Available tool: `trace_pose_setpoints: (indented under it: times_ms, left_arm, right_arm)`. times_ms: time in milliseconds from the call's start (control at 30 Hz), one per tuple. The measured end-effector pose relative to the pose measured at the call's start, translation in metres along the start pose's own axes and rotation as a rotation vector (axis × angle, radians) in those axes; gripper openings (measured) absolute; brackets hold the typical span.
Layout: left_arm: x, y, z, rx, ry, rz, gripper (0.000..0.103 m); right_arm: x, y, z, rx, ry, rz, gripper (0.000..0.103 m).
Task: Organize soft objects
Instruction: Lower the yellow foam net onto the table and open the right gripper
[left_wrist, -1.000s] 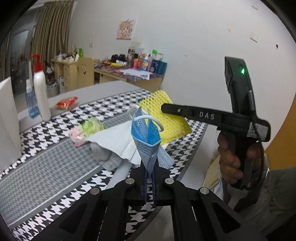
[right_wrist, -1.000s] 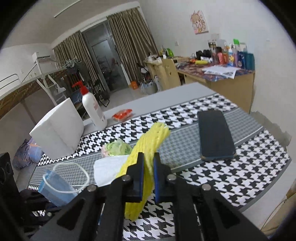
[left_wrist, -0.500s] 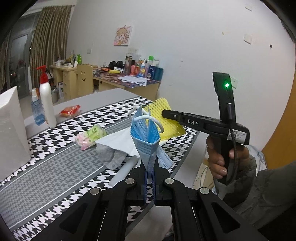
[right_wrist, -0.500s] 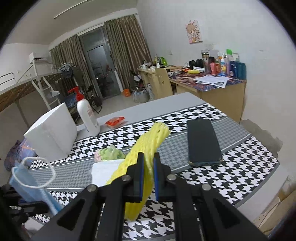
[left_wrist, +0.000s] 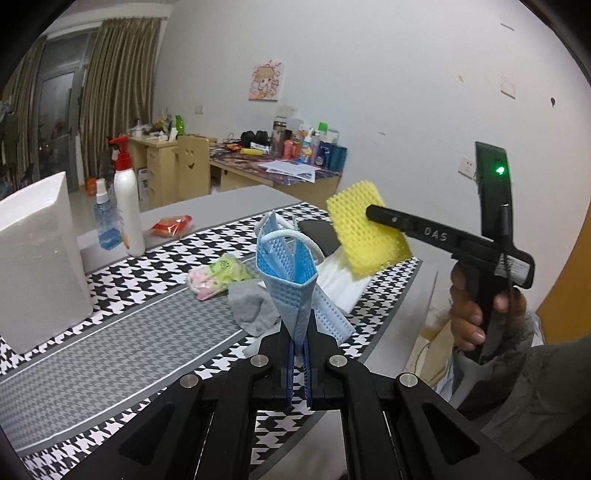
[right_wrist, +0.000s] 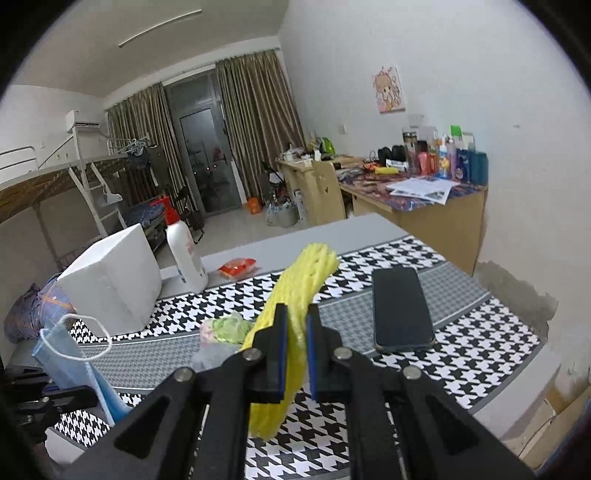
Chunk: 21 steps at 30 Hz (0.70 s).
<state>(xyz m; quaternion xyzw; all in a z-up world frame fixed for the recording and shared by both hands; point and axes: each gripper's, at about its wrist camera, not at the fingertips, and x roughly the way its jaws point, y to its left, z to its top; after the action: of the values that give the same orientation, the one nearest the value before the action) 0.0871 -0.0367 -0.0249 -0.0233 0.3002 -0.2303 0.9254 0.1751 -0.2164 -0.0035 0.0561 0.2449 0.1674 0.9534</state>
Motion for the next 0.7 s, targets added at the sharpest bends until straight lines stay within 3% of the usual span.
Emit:
trace_pose_setpoints:
  times_ms: [233,700]
  left_arm:
    - [-0.008,0.009,-0.002,-0.019,-0.031,0.027,0.004]
    - [-0.024,0.033,-0.010,-0.064,-0.062,0.070,0.004]
  right_arm:
    - [-0.007,0.015,0.006,-0.041,-0.029,0.035,0.012]
    - [0.019,0.064,-0.013,-0.157,0.057,0.148,0.012]
